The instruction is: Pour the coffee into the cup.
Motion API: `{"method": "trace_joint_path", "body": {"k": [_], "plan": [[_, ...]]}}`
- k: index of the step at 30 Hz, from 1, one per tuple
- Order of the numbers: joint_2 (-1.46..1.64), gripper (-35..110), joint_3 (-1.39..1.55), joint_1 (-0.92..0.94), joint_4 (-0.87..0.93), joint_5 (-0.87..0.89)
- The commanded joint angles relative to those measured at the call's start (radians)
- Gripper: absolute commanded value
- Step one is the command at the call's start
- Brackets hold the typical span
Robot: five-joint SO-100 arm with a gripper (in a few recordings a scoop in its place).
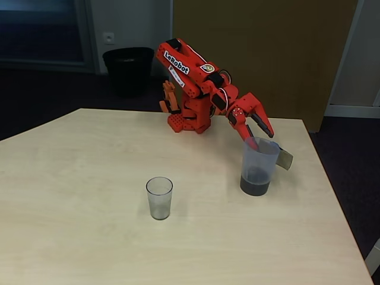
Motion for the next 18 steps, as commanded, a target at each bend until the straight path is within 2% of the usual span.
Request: {"method": "trace_joint_path", "body": {"k": [1,12,18], "plan": [[-0.063,22,-0.012,-0.008,-0.057,-0.066],[-0.179,21,-0.077,0.006,-0.146,-0.324],[-0.201,21,-0.107,-0.003,-0.166,-0.337]]}}
